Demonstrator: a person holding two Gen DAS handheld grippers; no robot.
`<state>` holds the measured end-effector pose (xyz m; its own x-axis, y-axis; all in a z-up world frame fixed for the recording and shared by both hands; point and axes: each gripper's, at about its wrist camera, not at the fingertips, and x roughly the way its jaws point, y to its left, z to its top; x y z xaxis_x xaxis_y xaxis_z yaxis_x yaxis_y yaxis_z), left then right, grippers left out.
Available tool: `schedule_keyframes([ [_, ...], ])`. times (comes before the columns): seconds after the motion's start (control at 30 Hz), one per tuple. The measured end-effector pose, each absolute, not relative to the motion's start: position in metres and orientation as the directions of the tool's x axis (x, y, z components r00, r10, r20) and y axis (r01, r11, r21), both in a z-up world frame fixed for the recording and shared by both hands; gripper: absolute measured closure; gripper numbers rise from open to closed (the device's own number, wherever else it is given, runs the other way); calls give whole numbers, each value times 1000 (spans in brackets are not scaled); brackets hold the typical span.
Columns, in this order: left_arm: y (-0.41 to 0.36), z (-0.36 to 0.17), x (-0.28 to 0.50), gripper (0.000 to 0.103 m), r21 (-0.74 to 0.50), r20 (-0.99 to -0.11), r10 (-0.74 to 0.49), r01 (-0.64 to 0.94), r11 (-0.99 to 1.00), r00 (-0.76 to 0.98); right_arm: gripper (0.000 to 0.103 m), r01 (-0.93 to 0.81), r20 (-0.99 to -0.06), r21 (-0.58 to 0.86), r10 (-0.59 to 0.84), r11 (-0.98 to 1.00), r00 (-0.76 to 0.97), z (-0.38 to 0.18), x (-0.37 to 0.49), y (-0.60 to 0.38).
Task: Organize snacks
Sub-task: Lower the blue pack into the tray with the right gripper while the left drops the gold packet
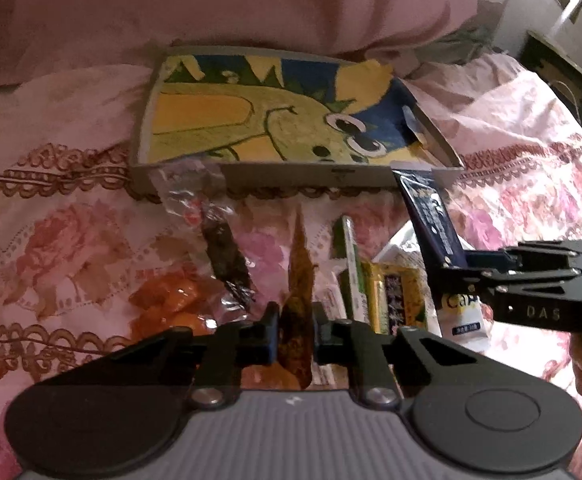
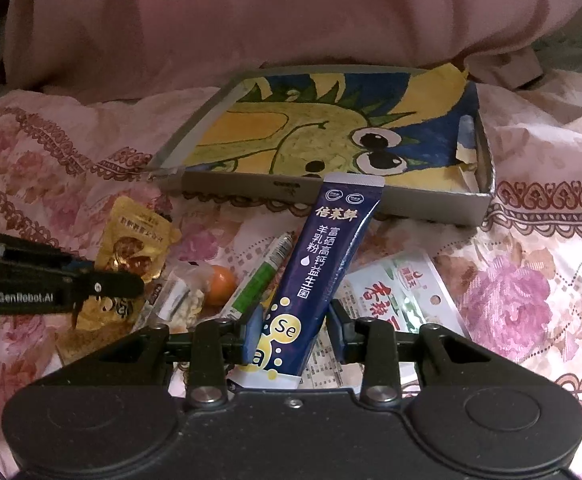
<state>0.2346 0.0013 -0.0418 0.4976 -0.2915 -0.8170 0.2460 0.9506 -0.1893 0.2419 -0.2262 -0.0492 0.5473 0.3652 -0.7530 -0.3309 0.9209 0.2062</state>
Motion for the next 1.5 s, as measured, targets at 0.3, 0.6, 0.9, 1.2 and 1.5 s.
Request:
schedule_keyframes([
  [0.3,14,-32,234,87,-195,-790,-267,187,963,552,66,-354,-737,197,376,914,561,-46,239,-223],
  [0.6,20,-14,235,87,-284,-693,-322,166,944,645,66,-349,-671,228,407,909,620,-32,246,-228],
  [0.9,18,3,300,87,-362,-608,-324,110,926,725,66,-210,-566,341,379,916,732,-16,311,-248],
  [1.2,7,-30,357,87,-413,-591,-317,59,909,742,66,-52,-573,375,276,926,772,-39,380,-261],
  [1.5,6,-66,376,87,-386,-653,-281,10,922,703,66,-27,-615,327,235,945,753,-70,402,-245],
])
